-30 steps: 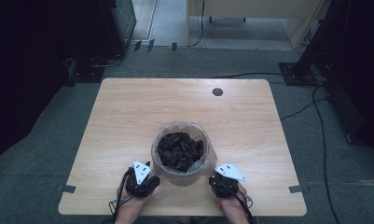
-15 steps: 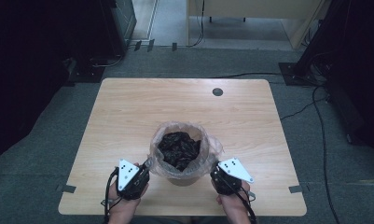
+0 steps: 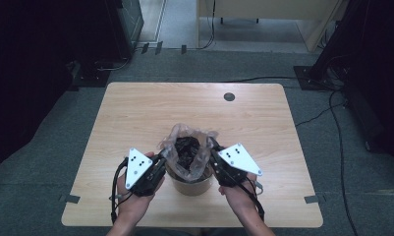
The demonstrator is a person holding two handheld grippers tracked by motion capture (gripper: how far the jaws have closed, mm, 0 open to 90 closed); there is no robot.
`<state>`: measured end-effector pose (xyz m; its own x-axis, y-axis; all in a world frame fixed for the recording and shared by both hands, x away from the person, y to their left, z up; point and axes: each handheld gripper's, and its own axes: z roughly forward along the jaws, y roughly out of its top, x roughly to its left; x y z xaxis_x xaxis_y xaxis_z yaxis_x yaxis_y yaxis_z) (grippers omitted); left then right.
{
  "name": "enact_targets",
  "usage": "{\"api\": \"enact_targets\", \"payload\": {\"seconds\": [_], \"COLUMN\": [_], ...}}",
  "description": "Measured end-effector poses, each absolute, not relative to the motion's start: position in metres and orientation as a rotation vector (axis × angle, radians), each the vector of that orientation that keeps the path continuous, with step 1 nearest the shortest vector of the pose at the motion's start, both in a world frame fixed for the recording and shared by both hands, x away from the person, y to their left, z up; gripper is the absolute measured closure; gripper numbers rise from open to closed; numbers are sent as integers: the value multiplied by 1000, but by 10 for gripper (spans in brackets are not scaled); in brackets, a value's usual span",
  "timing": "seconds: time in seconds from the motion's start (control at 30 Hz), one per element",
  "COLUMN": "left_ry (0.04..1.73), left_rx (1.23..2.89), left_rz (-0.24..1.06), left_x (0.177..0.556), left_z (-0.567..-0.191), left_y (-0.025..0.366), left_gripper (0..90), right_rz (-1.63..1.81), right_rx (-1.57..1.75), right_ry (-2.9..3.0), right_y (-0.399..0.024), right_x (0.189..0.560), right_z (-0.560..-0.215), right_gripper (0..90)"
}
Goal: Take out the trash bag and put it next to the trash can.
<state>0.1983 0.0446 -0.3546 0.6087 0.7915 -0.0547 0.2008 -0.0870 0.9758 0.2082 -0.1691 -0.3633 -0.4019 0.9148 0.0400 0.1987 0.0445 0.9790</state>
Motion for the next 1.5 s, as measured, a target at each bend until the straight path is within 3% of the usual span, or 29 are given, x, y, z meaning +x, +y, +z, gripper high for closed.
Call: {"api": "enact_targets", "payload": {"seconds": [0.1,0.17,0.33,0.53,0.67,0.83,0.93,1.03,1.17,1.3,1.37,1.5], "left_ry": [760,766,841,852,851,864,874,876,866,897,914,942], "left_rx": [1648,1682,1739,1743,1740,1745,1740,1739,1733,1720,1709,1684], "left_rz": [562,583,543,568,576,576,569,563,563,580,568,569], "left_x": [196,198,207,209,212,214,215,215,212,211,211,208], "left_z": [-346,-352,-376,-375,-368,-365,-365,-365,-365,-369,-371,-374], "left_y": [32,28,34,35,33,33,34,36,40,46,50,60], "left_gripper": [900,900,816,726,695,667,663,656,607,458,398,337], "right_rz": [1462,1449,1407,1528,1573,1565,1523,1450,1426,1414,1414,1426], "right_rx": [1065,1052,1127,1249,1215,1215,1206,1201,1213,1186,1180,1166], "right_ry": [1693,1745,1819,1826,1903,1937,1985,1996,1963,1924,1902,1857], "right_y": [-159,-155,-167,-191,-186,-172,-161,-150,-143,-139,-138,-139], "right_x": [210,211,207,188,176,172,174,178,184,186,187,189], "right_z": [-344,-342,-364,-374,-375,-378,-382,-387,-389,-388,-386,-379], "right_gripper": [881,788,635,539,454,285,251,297,563,838,886,900]}}
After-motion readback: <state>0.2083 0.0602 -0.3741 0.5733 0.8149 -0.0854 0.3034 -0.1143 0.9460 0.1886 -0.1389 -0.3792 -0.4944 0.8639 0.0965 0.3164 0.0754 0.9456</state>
